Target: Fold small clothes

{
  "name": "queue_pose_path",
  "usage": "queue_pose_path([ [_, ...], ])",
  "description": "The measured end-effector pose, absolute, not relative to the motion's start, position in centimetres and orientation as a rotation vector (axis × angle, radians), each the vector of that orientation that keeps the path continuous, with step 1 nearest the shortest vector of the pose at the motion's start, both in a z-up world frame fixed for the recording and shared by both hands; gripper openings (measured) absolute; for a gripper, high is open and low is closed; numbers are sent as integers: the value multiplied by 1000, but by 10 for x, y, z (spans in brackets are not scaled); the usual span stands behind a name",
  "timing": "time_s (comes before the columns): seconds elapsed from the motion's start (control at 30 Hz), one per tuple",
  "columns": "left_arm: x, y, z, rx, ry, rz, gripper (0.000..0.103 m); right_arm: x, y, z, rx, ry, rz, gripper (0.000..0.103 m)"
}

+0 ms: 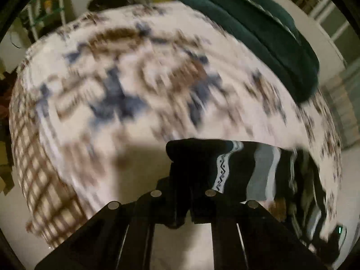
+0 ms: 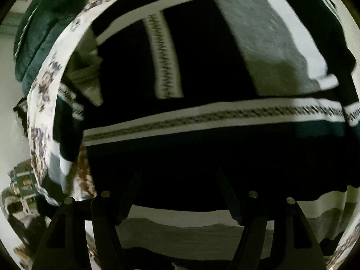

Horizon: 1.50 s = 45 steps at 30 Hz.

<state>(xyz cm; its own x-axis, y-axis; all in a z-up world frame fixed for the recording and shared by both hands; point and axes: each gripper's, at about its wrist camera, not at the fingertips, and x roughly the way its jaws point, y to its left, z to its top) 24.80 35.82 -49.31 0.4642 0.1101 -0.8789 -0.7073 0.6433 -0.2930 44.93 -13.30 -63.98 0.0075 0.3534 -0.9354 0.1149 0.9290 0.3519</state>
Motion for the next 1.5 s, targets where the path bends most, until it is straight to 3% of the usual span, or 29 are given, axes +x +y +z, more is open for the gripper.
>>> queue_pose_path([
  [0.2, 261, 421, -518, -836, 928, 566, 12, 447, -101, -635, 359, 1557, 244, 71],
  [0.3, 239, 428, -534, -984, 887, 553, 29, 447, -92, -638, 364, 1573, 246, 71],
  [0.33, 232, 425, -539, -1039, 877, 551, 44, 449, -86, -639, 365, 1578, 245, 71],
  [0.37, 223, 422, -546, -1090, 869, 552, 51, 448, -84, -640, 366, 1584, 245, 71],
  [0.53, 218, 394, -587, -1329, 842, 492, 54, 455, -67, -648, 367, 1586, 230, 71],
  [0.63, 245, 387, -598, -1316, 837, 515, 54, 461, -72, -652, 372, 1571, 180, 71],
  [0.7, 267, 386, -592, -1227, 842, 574, 51, 469, -79, -649, 327, 1547, 102, 84],
  [0.73, 275, 386, -587, -1177, 841, 595, 33, 473, -83, -646, 307, 1527, 66, 85],
  [0.77, 286, 385, -581, -1115, 854, 614, 5, 477, -86, -644, 303, 1514, 51, 85],
  [1.07, 370, 316, -464, -619, 821, 524, 4, 511, -149, -631, 361, 1421, 10, 85],
  [1.23, 439, 193, -419, -439, 836, 292, 5, 520, -201, -639, 435, 1419, -9, 85],
  [1.5, 494, -54, -436, -291, 960, -105, 5, 516, -306, -637, 542, 1401, -32, 85],
])
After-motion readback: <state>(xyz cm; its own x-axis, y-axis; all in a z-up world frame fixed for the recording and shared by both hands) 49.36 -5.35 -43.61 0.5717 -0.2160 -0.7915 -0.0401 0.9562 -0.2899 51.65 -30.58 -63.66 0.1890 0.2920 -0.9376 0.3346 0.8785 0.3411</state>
